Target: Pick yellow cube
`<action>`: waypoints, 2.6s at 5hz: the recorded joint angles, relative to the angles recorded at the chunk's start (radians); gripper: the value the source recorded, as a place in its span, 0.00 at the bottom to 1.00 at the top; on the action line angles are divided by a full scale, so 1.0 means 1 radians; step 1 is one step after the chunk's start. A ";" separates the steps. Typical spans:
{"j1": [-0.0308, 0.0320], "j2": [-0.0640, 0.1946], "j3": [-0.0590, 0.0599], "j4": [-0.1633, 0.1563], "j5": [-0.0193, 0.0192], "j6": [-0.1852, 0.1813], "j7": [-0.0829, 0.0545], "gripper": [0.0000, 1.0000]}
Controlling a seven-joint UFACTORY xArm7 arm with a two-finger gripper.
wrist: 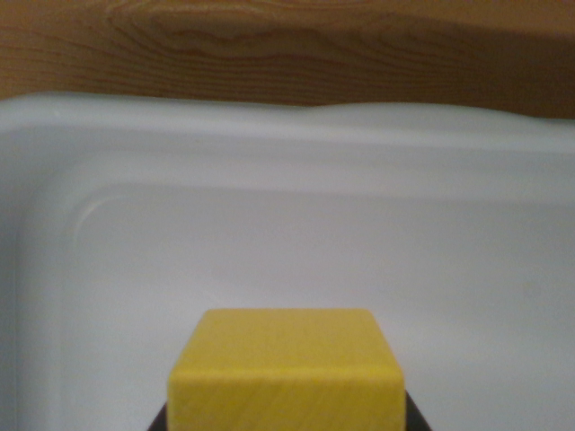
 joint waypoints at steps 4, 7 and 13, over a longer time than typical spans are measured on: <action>0.0016 -0.003 0.001 0.071 0.0005 0.075 -0.001 1.00; 0.0028 -0.006 0.001 0.129 0.0009 0.135 -0.001 1.00; 0.0041 -0.008 0.001 0.188 0.0014 0.196 -0.001 1.00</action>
